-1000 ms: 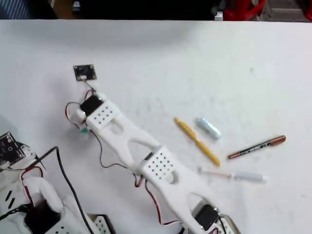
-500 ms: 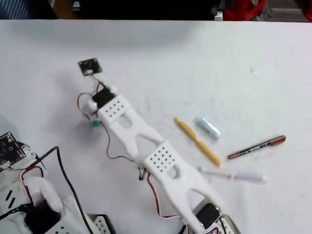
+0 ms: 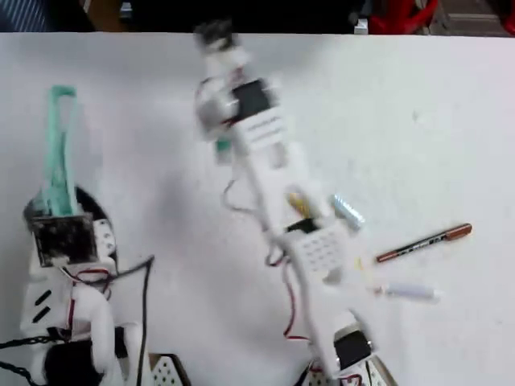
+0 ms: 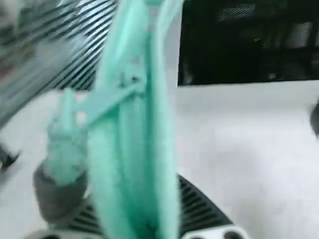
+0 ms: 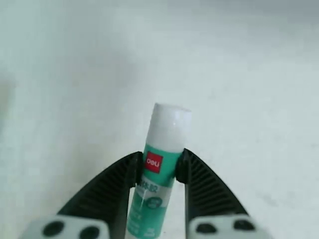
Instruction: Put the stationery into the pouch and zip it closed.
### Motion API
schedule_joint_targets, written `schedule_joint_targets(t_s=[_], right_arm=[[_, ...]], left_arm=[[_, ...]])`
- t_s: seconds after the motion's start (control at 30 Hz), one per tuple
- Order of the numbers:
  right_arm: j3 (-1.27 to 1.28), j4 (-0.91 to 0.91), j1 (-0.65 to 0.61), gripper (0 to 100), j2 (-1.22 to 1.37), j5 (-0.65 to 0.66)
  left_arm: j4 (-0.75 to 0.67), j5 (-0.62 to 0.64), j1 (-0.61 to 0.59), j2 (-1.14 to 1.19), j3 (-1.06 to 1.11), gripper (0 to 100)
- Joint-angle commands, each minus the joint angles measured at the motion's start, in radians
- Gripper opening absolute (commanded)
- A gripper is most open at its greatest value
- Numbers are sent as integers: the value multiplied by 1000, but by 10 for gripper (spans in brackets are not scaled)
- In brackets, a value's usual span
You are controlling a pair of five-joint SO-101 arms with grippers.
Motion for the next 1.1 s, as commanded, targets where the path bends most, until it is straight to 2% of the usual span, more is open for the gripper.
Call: schedule_joint_targets(t_s=[0.0, 0.07, 0.2, 0.47, 0.57, 0.73, 0.93, 1.07], right_arm=[[-23, 5, 159, 16, -329, 32], [-21, 5, 206, 16, -430, 37], [68, 5, 228, 16, -638, 155], [557, 2, 228, 16, -1089, 181], [721, -21, 229, 16, -1219, 181], [928, -188, 200, 16, -1334, 181], [1028, -481, 84, 16, -1340, 173], [1111, -677, 56, 16, -1303, 172]], left_arm=[[-15, -6, 147, -8, -112, 23], [-18, 21, 185, 10, -114, 23], [-60, 25, 305, 173, -137, 23], [-74, 109, 556, 661, -466, 23], [-60, 110, 638, 760, -502, 23], [-86, 103, 730, 751, -453, 24], [-147, 103, 742, 656, -325, 24], [-172, 103, 742, 581, -233, 24]])
